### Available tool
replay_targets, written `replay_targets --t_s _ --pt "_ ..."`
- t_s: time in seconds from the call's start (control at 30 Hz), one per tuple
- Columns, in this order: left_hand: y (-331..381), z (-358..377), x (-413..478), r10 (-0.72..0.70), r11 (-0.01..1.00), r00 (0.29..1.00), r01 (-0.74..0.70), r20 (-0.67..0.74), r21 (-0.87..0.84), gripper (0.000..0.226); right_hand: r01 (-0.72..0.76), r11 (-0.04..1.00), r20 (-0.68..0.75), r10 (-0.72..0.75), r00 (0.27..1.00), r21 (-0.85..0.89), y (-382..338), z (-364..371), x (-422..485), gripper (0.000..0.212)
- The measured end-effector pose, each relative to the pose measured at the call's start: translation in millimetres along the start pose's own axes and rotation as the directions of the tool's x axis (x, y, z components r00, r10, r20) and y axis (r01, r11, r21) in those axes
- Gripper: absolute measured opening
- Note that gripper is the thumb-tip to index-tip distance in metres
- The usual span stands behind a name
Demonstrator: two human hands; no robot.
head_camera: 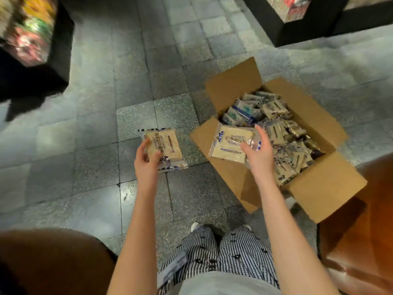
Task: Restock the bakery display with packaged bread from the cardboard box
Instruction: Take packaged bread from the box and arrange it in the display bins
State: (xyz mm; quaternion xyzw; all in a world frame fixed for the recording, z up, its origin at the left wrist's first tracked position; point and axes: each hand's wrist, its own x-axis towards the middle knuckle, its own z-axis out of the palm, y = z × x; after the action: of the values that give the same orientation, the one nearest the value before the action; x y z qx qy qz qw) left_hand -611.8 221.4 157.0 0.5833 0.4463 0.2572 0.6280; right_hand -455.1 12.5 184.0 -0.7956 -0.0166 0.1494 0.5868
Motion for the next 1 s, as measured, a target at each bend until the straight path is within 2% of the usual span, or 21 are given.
replay_targets --t_s 0.2,0.4,0.63,0.77,0.9,1.0 --pt "9 -87 -34 0.029 0.995 0.976 -0.048 -0.217 -0.082 0.046 0.192 0.981 0.294 -0.175 0.940 -0.030 -49 62 -26 0.062" --pt "3 -157 -105 0.026 0.990 0.889 -0.086 -0.458 -0.110 0.046 0.294 0.956 0.573 -0.245 0.782 0.008 -62 110 -77 0.060" --pt "-23 -205 -235 -0.024 0.990 0.663 -0.089 -0.748 -0.111 0.043 0.342 0.939 0.817 -0.224 0.532 0.034 -42 138 -164 0.059" --pt "-52 -212 -313 -0.133 0.985 0.540 -0.018 -0.831 -0.169 0.042 0.344 0.939 0.912 -0.154 0.380 0.015 -19 144 -221 0.063" --pt "-68 -226 -380 -0.202 0.970 0.368 -0.054 -0.908 -0.237 0.044 0.383 0.923 0.970 -0.131 0.205 0.043 -6 151 -286 0.061" --pt "-75 -239 -423 -0.204 0.969 0.287 -0.077 -0.936 -0.234 0.044 0.390 0.919 0.990 -0.109 0.092 0.065 1 157 -333 0.058"
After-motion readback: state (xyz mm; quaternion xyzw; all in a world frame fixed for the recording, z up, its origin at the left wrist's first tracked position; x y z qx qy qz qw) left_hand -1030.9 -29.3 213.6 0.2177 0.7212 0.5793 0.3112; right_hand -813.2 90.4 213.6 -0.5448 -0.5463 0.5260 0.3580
